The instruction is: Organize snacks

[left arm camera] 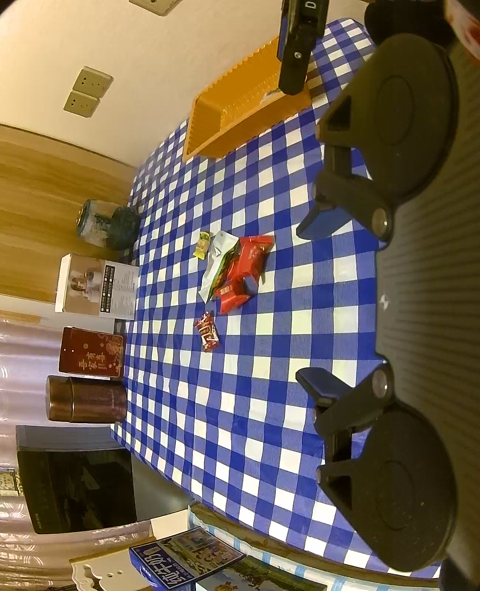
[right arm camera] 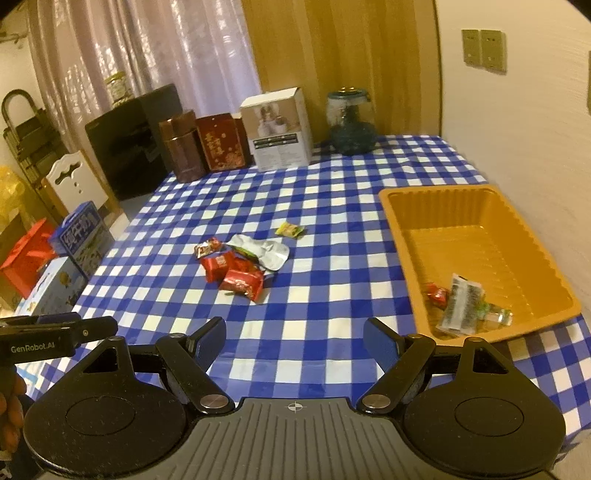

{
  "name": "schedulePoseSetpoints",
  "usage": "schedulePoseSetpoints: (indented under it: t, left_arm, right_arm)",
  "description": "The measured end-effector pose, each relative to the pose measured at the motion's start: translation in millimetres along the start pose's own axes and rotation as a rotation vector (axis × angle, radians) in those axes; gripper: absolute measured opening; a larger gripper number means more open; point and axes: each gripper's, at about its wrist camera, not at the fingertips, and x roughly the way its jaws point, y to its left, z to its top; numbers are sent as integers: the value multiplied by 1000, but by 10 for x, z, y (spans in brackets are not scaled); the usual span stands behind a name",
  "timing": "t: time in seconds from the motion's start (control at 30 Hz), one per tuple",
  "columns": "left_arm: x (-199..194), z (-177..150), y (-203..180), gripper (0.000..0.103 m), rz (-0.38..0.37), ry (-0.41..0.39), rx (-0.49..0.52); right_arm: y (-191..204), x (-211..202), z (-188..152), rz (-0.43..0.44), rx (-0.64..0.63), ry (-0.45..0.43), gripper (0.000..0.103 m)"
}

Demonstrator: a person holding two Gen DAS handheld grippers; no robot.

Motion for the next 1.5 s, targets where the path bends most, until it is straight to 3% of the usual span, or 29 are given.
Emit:
schedulePoseSetpoints:
  t: [0.67,1.03,1.07,1.13,1.37,1.5]
  left_arm:
    - [472,210,250,76,6,28,16]
    - [884,389,356,76,-8,47,59]
    - [915,402,364,76,-8,48,63]
    - [977,426,388,76,-7,51,69]
    - [1145,465,463,76,-14,68,80]
    - [1200,476,489,76,-20,76,79]
  right_arm:
    - [205,794,113,78,-120,41,81]
    - [428,1398,204,160,-351,28,80]
    - [449,1455,204,164,-375,29,79]
    - [494,1589,209,176,-420,38,66]
    - [632,1972,202,189,-553,67,58]
    - [731,2191,167,169,-679,100,47]
